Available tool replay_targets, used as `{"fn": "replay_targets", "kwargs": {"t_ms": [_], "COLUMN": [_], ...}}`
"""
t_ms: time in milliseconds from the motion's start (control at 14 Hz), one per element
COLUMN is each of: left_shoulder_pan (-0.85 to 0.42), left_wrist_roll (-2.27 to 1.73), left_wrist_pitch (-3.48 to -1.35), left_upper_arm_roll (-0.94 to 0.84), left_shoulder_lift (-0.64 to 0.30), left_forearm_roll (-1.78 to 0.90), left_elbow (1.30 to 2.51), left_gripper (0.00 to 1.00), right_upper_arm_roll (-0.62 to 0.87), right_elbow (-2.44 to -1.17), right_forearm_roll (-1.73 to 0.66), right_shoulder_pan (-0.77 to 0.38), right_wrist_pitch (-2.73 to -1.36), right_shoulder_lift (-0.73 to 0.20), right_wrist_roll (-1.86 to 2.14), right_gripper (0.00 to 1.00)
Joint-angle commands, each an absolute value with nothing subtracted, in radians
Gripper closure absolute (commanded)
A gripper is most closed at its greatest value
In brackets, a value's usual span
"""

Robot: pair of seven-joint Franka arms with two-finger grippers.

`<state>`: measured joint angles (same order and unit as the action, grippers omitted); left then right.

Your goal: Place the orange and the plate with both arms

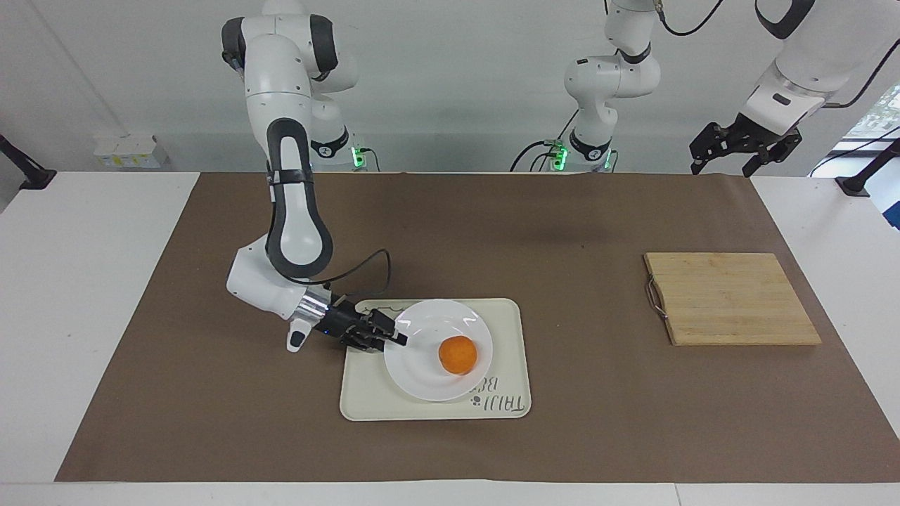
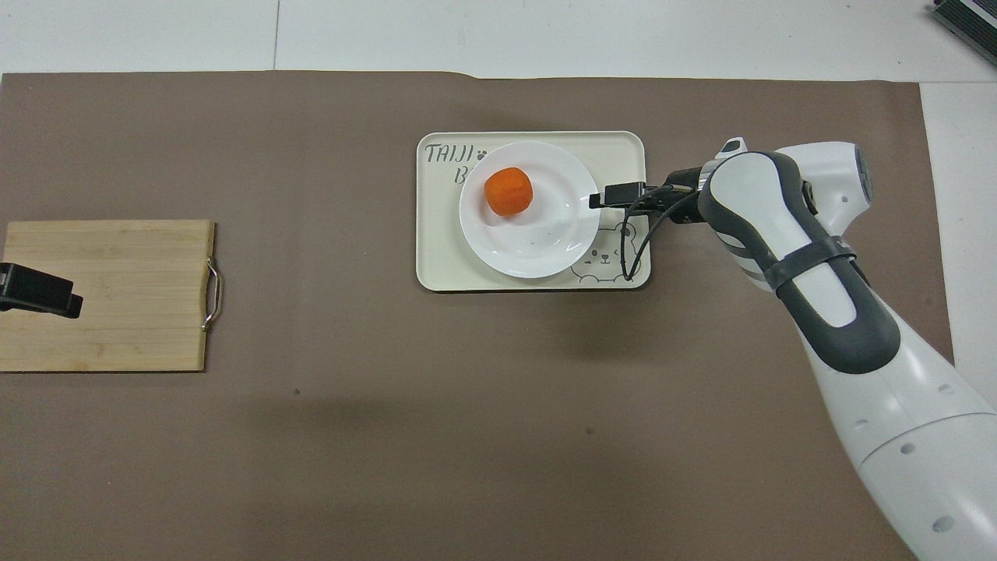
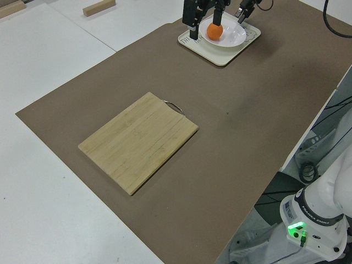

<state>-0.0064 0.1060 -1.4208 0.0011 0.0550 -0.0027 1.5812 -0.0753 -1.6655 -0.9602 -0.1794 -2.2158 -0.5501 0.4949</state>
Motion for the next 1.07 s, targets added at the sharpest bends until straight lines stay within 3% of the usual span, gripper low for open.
{"fn": "replay_targets", "kwargs": {"t_ms": [0, 645, 1003], "left_shoulder_pan": [0.0, 0.0, 0.0], "left_wrist_roll": [0.097, 0.097, 0.097], "left_wrist_pitch": [-1.401, -1.402, -1.401], "left_upper_arm_roll": [-0.003, -0.003, -0.003], "left_shoulder_lift": [0.046, 0.046, 0.046], "left_forearm_roll": [0.009, 0.009, 0.009], "left_elbow": [1.56, 1.56, 1.56], "left_gripper": [0.0, 0.0, 0.0], "right_upper_arm_roll": [-0.074, -0.121, -0.146], "right_elbow": [-1.671, -1.677, -1.674], "right_forearm_roll": [-0.888, -0.234, -0.074], "right_shoulder_pan": [-0.161, -0.161, -0.149], "right_wrist_pitch": [-2.233, -2.26, -2.065], "right_shoulder_lift": [-0.514, -0.348, -0.256], "right_wrist_roll": [0.476, 0.299, 0.109], "right_gripper": [0.0, 0.0, 0.0]}}
